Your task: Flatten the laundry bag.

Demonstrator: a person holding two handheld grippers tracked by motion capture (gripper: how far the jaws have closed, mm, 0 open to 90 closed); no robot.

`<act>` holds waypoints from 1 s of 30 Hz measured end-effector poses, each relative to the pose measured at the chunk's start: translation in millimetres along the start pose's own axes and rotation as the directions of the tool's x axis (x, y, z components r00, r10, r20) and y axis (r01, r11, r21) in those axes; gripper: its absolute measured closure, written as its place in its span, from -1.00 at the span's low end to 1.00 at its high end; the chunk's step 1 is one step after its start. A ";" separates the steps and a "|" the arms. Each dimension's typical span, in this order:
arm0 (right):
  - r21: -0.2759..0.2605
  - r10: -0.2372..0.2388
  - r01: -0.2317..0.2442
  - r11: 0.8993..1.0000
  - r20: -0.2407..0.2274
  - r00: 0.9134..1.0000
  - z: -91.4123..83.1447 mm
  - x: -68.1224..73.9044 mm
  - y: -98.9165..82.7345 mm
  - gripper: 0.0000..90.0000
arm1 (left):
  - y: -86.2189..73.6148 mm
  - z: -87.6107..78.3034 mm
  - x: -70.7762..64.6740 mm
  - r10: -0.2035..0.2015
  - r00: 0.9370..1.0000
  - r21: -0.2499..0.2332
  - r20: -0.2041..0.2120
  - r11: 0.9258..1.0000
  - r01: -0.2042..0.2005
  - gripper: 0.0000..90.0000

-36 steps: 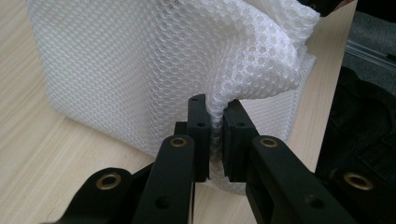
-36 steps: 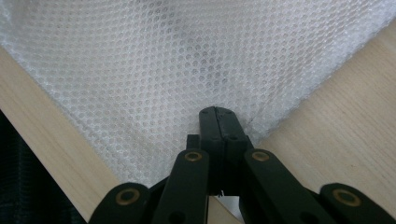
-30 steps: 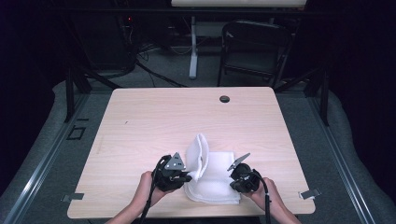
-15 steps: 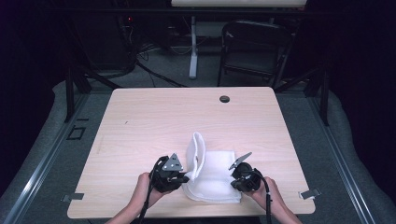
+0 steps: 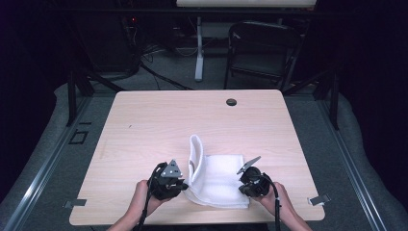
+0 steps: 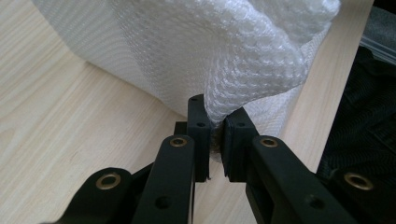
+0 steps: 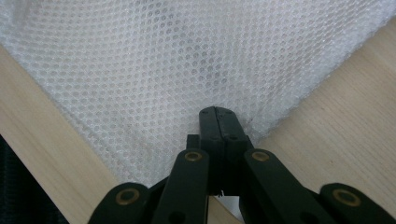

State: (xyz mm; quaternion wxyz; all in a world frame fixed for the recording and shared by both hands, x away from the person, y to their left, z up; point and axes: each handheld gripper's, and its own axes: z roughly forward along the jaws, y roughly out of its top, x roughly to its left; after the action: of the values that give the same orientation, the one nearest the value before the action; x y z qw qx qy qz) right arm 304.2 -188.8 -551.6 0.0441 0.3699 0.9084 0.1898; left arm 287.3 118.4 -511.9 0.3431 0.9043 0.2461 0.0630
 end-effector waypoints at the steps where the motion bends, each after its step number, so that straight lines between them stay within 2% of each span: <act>1: 0.005 -0.006 0.006 1.000 -0.001 1.000 -0.3 -0.8 0.2 1.00 | -0.5 -0.5 0.8 -0.001 1.000 0.003 -0.001 1.000 0.001 0.86; 12: -0.006 0.006 -0.006 1.000 -0.020 1.000 0.1 -2.1 -0.3 1.00 | -8.4 -3.8 4.8 -0.020 1.000 0.027 0.006 0.999 0.020 0.85; 15: 0.004 0.004 -0.004 1.000 -0.006 1.000 -0.4 -2.4 0.1 1.00 | -8.5 -4.0 4.8 -0.021 1.000 0.035 0.015 0.999 0.020 0.84; 24: 0.003 0.013 -0.013 1.000 -0.004 1.000 -0.5 -4.1 -0.2 1.00 | -14.1 -6.6 9.1 -0.039 0.999 0.060 0.031 0.998 0.037 0.77; 27: -0.005 0.023 -0.023 1.000 -0.009 1.000 -0.3 -4.4 -0.5 1.00 | -16.9 -8.8 12.1 -0.046 0.998 0.078 0.044 0.996 0.043 0.65; 28: 0.003 0.017 -0.017 1.000 0.005 1.000 -0.8 -5.2 -0.6 1.00 | -18.1 -9.4 12.7 -0.051 0.998 0.081 0.043 0.996 0.048 0.58; 30: 0.006 0.023 -0.023 1.000 0.006 1.000 -1.3 -5.8 -0.6 1.00 | -21.1 -10.9 15.2 -0.069 0.997 0.104 0.037 0.992 0.065 0.32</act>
State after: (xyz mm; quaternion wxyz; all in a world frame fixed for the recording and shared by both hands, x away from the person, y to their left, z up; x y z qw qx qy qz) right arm 307.7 -193.6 -550.9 0.0433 0.3807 0.9046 0.1865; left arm 289.0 145.8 -518.2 0.3029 0.9131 0.2723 0.0202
